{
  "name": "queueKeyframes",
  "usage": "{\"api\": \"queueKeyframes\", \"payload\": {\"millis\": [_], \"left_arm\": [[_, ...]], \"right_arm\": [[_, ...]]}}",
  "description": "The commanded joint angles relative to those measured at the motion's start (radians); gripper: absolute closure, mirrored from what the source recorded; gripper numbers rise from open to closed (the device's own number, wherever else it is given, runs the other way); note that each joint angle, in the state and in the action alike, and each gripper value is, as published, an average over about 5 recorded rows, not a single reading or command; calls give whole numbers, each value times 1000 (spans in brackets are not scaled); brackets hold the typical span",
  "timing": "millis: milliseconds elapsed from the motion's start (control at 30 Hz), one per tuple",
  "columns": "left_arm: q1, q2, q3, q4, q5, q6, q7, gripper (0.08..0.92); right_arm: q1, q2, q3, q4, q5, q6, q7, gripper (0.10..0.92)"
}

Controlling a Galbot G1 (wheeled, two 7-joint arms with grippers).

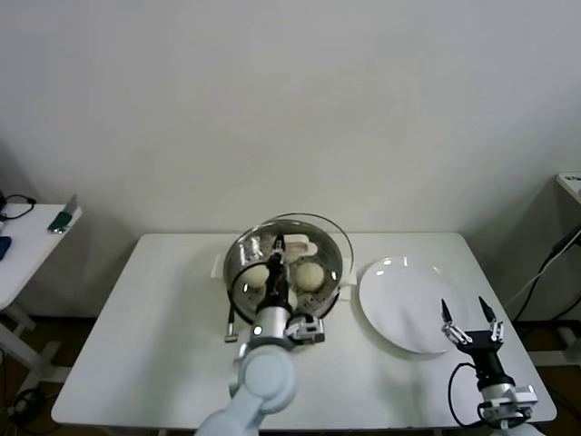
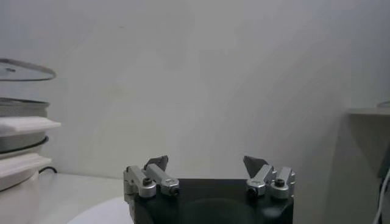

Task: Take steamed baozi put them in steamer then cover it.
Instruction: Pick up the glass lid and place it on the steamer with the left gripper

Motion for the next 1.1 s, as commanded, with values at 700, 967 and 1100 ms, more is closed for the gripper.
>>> {"api": "queueKeyframes", "payload": {"millis": [700,967,1100], "left_arm": [[4,48,-32,82,-26,-17,-47,862],[5,39,-34,91,-9,-38,-45,862],[14,58,-33,65,-18,-31,-22,853]], "right_arm": [[-6,16,6,-13,-4,24,2,203],[-7,20,8,-4,-9,25,3,203],[-7,16,5,1,1,14,20,203]]}}
